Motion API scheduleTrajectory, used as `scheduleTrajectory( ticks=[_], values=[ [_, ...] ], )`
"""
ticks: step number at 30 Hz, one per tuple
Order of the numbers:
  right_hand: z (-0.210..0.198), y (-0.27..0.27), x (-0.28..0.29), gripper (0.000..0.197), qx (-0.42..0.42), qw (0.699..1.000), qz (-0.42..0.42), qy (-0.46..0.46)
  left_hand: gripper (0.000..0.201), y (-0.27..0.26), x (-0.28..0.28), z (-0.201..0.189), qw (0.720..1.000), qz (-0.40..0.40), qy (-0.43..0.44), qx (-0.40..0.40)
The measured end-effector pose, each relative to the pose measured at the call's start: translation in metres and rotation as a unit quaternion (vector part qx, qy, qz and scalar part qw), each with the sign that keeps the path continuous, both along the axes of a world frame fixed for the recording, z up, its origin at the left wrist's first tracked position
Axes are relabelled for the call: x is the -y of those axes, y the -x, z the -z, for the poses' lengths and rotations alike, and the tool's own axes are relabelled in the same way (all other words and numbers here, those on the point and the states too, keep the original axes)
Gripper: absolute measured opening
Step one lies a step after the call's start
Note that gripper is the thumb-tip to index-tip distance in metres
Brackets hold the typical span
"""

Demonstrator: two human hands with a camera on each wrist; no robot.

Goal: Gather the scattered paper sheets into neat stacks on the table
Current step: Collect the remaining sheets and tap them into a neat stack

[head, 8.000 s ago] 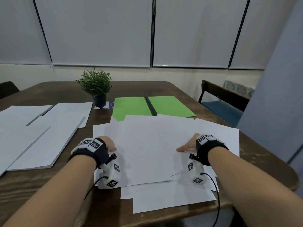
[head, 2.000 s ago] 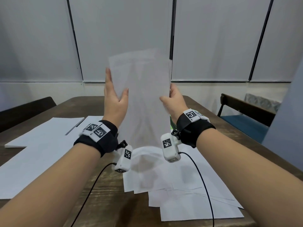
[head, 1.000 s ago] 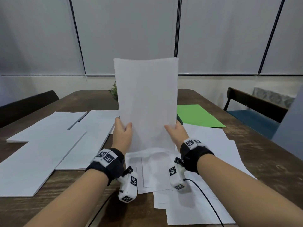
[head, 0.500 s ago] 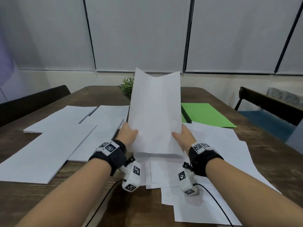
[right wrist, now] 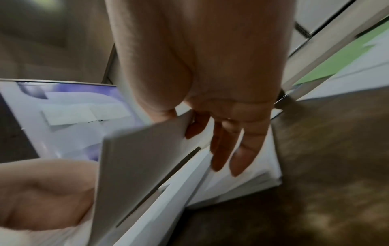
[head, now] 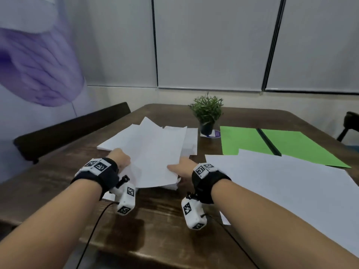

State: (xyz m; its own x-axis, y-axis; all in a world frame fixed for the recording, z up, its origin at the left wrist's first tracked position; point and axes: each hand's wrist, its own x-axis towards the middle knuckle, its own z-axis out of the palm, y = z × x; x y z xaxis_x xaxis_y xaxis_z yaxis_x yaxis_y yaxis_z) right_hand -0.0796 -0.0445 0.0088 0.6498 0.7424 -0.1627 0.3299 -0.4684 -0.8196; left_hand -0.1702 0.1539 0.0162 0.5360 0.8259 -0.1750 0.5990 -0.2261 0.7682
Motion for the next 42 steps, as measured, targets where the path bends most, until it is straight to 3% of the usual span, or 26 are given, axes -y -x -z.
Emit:
scheduleTrajectory(
  ticks=[2,5,8,11,14,17,22,25,29,33,36,38,42],
  values=[
    [0.008,0.012,-0.029,0.04,-0.034,0.999,-0.008,0.041,0.038,0.014,-0.027,0.004,0.995,-0.008,-0.066,-0.069],
    [0.02,0.02,-0.062,0.049,-0.013,0.993,-0.027,0.111,0.033,0.03,-0.058,0.014,0.982,-0.017,-0.123,-0.139],
    [0.03,0.022,-0.081,0.051,0.01,0.991,-0.034,0.132,0.035,0.037,-0.073,0.026,0.975,-0.012,-0.105,-0.193],
    [0.037,0.016,-0.088,0.049,-0.018,0.993,-0.017,0.118,0.035,0.042,-0.075,0.025,0.968,0.019,-0.05,-0.243],
    [0.04,0.008,-0.086,0.037,-0.073,0.993,0.016,0.097,0.03,0.039,-0.082,0.027,0.97,0.029,-0.027,-0.241],
    [0.041,0.004,-0.083,0.032,-0.138,0.987,0.056,0.063,0.041,0.038,-0.084,0.019,0.976,0.019,0.005,-0.218],
    [0.046,0.005,-0.085,0.024,-0.166,0.981,0.088,0.046,0.055,0.034,-0.089,0.025,0.982,0.028,0.05,-0.18],
    [0.05,0.005,-0.087,0.025,-0.201,0.974,0.099,0.019,0.045,0.03,-0.086,0.033,0.97,0.046,-0.044,-0.233],
    [0.056,0.007,-0.089,0.021,-0.243,0.964,0.107,-0.018,0.04,0.04,-0.075,0.021,0.976,0.071,-0.085,-0.185],
    [0.055,0.005,-0.089,0.011,-0.226,0.967,0.112,-0.046,0.028,0.045,-0.084,0.019,0.998,0.048,-0.012,0.03],
    [0.043,-0.005,-0.088,0.016,-0.2,0.967,0.127,-0.097,0.029,0.045,-0.078,0.009,0.978,0.081,0.07,0.18],
    [0.029,-0.01,-0.083,0.014,-0.188,0.952,0.169,-0.175,0.026,0.045,-0.069,-0.001,0.958,0.093,0.096,0.253],
    [-0.006,-0.017,-0.068,0.04,-0.099,0.927,0.214,-0.291,0.029,0.036,-0.051,-0.011,0.924,0.127,0.107,0.345]
  ],
)
